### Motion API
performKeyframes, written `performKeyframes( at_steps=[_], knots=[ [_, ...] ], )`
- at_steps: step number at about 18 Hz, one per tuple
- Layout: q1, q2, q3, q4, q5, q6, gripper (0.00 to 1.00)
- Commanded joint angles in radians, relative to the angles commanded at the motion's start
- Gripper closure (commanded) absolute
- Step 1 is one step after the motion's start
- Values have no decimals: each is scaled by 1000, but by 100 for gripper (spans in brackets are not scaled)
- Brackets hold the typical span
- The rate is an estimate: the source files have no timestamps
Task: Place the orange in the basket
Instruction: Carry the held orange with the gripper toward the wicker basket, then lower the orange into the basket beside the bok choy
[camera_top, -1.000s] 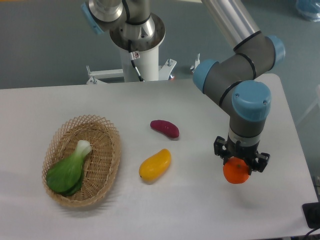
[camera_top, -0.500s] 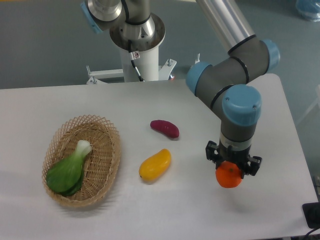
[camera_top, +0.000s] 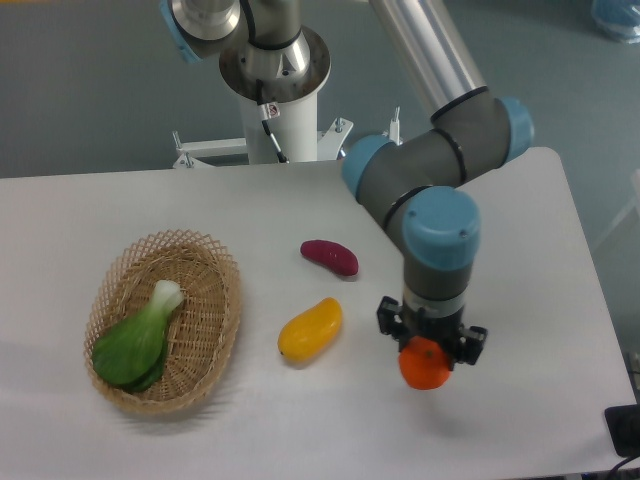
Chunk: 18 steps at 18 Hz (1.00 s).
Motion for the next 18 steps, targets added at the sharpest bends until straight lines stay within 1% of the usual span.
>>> performKeyframes(
  at_steps=[1, 3, 6, 8, 12, 16, 18],
  knots=[
    [-49, 6, -2, -30, 5, -20, 31],
    [-86, 17, -2, -81, -1, -23, 31],
    [-147, 25, -9, -106, -6, -42, 31],
    [-201, 28, -15, -124, -8, -46, 31],
    [-276, 40, -48, -127, -8, -66, 31],
    [-313, 38, -69, -126, -1, -71, 29],
    [-331, 35, -65, -123, 0, -72, 29]
  ],
)
